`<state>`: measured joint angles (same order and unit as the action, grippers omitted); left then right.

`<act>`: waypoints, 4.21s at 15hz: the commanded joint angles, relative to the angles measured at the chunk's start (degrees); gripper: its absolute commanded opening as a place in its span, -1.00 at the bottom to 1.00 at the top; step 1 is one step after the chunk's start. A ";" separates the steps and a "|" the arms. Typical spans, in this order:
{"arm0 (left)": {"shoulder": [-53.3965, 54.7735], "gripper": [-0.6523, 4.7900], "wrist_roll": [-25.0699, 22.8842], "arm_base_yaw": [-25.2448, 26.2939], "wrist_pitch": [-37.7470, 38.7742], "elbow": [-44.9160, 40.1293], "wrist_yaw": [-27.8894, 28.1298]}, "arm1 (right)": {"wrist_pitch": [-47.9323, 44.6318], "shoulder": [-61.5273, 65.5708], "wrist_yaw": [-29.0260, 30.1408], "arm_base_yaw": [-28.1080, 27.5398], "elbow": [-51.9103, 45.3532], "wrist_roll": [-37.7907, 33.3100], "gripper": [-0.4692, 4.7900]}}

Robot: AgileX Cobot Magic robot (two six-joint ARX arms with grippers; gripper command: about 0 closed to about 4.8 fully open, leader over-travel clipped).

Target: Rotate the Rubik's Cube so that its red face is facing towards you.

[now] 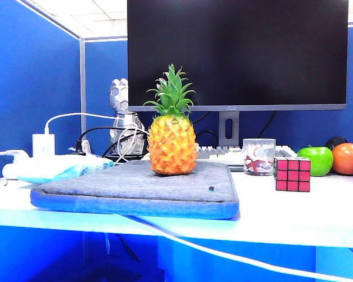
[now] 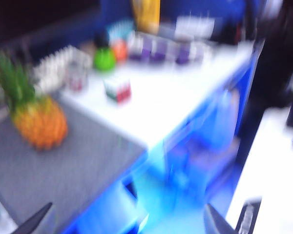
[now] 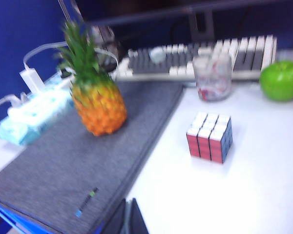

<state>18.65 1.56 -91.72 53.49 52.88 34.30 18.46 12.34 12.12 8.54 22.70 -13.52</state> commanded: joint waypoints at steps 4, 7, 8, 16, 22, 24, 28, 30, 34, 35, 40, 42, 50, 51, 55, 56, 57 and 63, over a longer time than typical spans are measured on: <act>-13.05 0.70 -2.16 -0.15 -0.35 -6.14 3.41 | -21.73 3.72 -5.01 9.40 -13.35 0.48 -0.83; -14.93 0.70 0.85 -0.15 2.40 -6.16 2.51 | -22.77 3.76 -6.10 10.05 -13.49 3.85 -0.83; -14.93 0.70 1.95 -0.13 6.23 -6.16 2.49 | -23.34 3.76 -7.04 10.05 -13.49 4.22 -0.83; -14.91 0.70 1.90 -0.20 10.91 -6.21 2.54 | -24.09 3.72 -5.35 10.10 -13.46 4.28 -0.83; -15.61 0.70 1.90 28.04 10.88 -6.84 0.39 | -23.80 3.74 -3.17 10.47 -13.46 4.28 -0.83; -15.56 0.70 1.90 44.41 10.49 -7.48 -0.46 | -22.91 3.78 -3.13 10.43 -13.46 4.39 -0.83; -15.56 0.70 1.88 63.63 10.91 -7.85 -0.87 | -22.56 3.85 -3.19 10.34 -13.46 4.55 -0.83; -15.56 0.70 1.88 69.64 10.97 -7.89 -0.90 | -21.59 3.85 -3.23 10.29 -13.49 4.55 -0.83; -15.56 0.70 1.88 75.76 11.02 -7.87 -0.94 | -21.29 3.85 -4.68 10.27 -13.49 4.57 -0.83; -15.56 0.70 1.88 75.76 10.99 -7.87 -0.92 | -21.29 3.85 -4.52 10.29 -13.49 4.57 -0.83; -16.20 0.70 1.44 75.76 13.20 -10.16 -1.01 | -21.29 3.83 -3.02 10.32 -13.49 4.52 -0.83; -18.21 0.70 -8.52 74.79 -1.62 -15.39 -0.37 | -21.35 3.85 -3.72 10.29 -13.49 4.55 -0.83; -18.23 0.70 -8.59 48.02 -35.47 -32.65 -3.10 | -21.29 3.89 -4.61 10.34 -13.49 4.57 -0.83; -18.23 0.70 -8.59 47.74 -36.94 -34.36 -3.08 | -21.29 3.89 -4.55 10.36 -13.49 4.57 -0.83; -18.23 0.70 -8.59 47.78 -33.64 -36.13 -3.48 | -21.22 3.91 -4.52 10.36 -13.64 4.59 -0.83; -18.23 0.70 -8.59 47.78 -33.90 -36.72 -3.50 | -21.44 3.89 -4.61 10.34 -14.14 4.63 -0.83; -18.23 0.70 -8.59 47.80 -34.07 -37.70 -3.52 | -21.57 3.89 -4.59 10.34 -15.02 5.01 -0.83; -18.23 0.70 -8.59 47.80 -49.22 -49.96 -5.20 | -27.23 3.91 -6.36 10.29 -19.98 5.18 -0.83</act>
<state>0.45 -6.87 -43.97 5.08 2.81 29.39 -6.22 16.25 6.07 18.83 2.63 -8.64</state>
